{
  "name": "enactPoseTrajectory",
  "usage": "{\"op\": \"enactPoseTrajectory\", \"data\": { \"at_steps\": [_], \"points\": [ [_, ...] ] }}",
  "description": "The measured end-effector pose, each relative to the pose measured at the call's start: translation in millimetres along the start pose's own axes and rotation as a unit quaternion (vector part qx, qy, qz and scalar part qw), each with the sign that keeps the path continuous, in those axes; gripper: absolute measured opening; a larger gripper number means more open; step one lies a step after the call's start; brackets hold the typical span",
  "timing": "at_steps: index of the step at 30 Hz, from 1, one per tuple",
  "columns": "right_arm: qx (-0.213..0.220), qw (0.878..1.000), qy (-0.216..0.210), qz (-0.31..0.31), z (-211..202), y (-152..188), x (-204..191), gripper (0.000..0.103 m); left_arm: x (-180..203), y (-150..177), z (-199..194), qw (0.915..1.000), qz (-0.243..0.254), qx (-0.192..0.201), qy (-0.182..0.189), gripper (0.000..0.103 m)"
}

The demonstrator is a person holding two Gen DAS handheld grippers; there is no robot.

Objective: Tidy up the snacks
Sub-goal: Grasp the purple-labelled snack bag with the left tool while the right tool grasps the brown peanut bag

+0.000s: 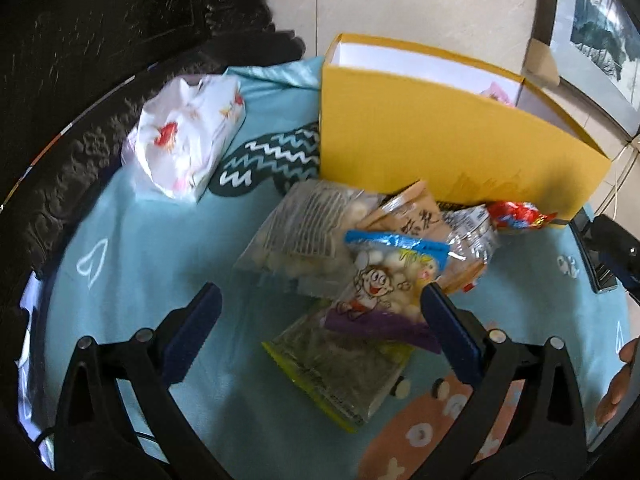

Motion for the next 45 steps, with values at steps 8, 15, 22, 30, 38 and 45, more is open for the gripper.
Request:
{"op": "enactPoseTrajectory", "data": {
  "at_steps": [8, 15, 22, 30, 38, 45],
  "points": [
    [-0.006, 1.0, 0.005, -0.012, 4.8, 4.5, -4.6, 0.097, 26.7, -1.8, 10.4, 0.9989, 0.047, 0.004, 0.006, 0.101],
    [-0.009, 0.999, 0.015, -0.027, 8.6, 7.9, -8.8, 0.097, 33.9, 0.8, 24.9, 0.9977, 0.064, 0.013, 0.016, 0.062],
    [-0.036, 0.995, 0.003, -0.088, 23.5, 26.5, -35.9, 0.097, 12.4, -7.9, 4.3, 0.9983, 0.042, 0.032, 0.024, 0.06],
    [-0.036, 0.987, -0.026, -0.156, 30.2, 40.3, -69.7, 0.097, -8.6, -15.5, -8.3, 0.9986, -0.002, 0.034, 0.041, 0.06],
    [-0.079, 0.962, -0.013, -0.263, 64.3, 43.1, -121.1, 0.073, -25.7, -19.7, -9.1, 0.9986, -0.026, 0.04, 0.024, 0.06],
    [-0.101, 0.946, 0.01, -0.306, 94.3, 45.3, -133.7, 0.071, -37.4, -12.0, 16.8, 0.9991, -0.042, -0.01, -0.001, 0.06]
  ]
}}
Point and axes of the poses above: each gripper's, at about its wrist camera, not at the fingertips, and z roughly the way its jaws point, x to its right, y to its underside, the point moved 5 cm from there along z, roughly the way its jaws point, and after that the axes turned 1 degree about -x, right-handed, at the moved point
